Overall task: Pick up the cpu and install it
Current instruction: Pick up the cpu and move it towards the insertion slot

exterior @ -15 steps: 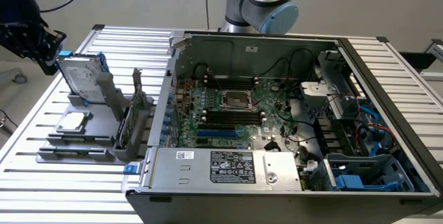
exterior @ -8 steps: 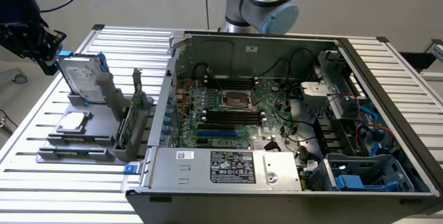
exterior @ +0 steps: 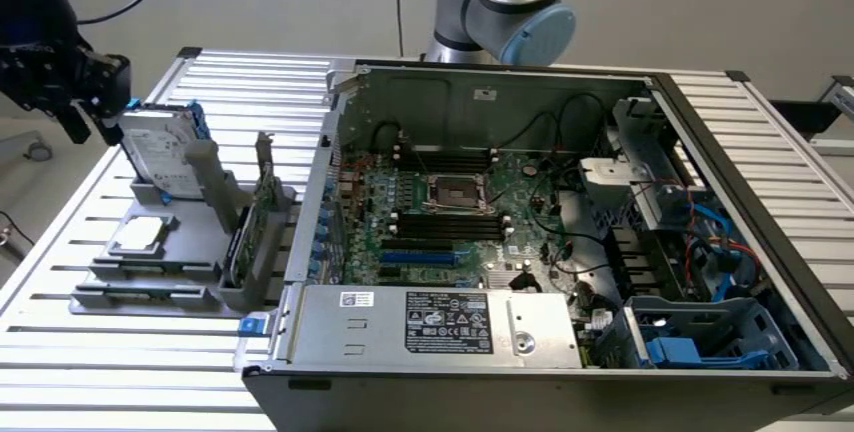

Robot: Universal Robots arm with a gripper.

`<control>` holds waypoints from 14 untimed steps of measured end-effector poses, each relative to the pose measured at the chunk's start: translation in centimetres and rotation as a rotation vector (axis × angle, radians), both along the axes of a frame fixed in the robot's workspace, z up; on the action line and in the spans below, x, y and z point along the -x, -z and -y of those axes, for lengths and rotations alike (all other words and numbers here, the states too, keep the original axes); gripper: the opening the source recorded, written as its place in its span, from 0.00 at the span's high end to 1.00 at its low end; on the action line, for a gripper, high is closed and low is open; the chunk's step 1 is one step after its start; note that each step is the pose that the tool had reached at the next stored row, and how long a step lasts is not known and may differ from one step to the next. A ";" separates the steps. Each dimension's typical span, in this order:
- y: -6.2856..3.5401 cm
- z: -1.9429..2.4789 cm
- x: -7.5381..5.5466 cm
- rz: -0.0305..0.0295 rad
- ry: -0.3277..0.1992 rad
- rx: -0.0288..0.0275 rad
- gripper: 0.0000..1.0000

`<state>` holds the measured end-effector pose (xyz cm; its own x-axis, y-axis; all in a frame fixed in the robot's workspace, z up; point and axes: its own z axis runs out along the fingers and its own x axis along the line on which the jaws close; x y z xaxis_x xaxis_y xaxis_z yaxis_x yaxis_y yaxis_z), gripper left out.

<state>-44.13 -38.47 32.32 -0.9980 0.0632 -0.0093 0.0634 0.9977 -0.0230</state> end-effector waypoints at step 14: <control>2.28 0.05 0.0 0.0001 -0.004 -0.0002 0.38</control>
